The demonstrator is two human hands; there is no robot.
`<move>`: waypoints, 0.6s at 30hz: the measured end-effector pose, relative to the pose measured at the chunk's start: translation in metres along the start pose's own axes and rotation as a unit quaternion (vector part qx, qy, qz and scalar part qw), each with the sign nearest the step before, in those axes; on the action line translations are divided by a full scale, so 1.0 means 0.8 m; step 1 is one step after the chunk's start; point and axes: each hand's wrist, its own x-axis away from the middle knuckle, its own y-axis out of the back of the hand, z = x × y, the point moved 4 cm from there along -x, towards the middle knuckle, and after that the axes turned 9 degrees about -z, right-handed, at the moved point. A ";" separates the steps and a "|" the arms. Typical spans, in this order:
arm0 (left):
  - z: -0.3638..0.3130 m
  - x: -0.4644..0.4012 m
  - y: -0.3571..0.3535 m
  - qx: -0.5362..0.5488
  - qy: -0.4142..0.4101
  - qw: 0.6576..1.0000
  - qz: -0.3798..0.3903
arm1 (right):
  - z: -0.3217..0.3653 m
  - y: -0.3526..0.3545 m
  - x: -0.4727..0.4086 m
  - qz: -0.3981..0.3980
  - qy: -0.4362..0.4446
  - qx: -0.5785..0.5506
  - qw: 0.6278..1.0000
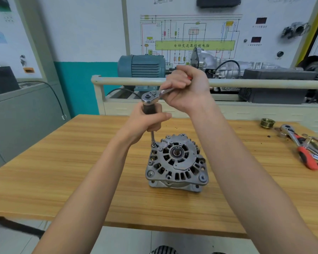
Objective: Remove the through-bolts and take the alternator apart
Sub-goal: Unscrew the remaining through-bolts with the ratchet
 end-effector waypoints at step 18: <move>0.003 0.001 0.006 -0.012 -0.070 0.996 -0.052 | -0.006 -0.002 0.017 0.045 0.099 -0.050 0.993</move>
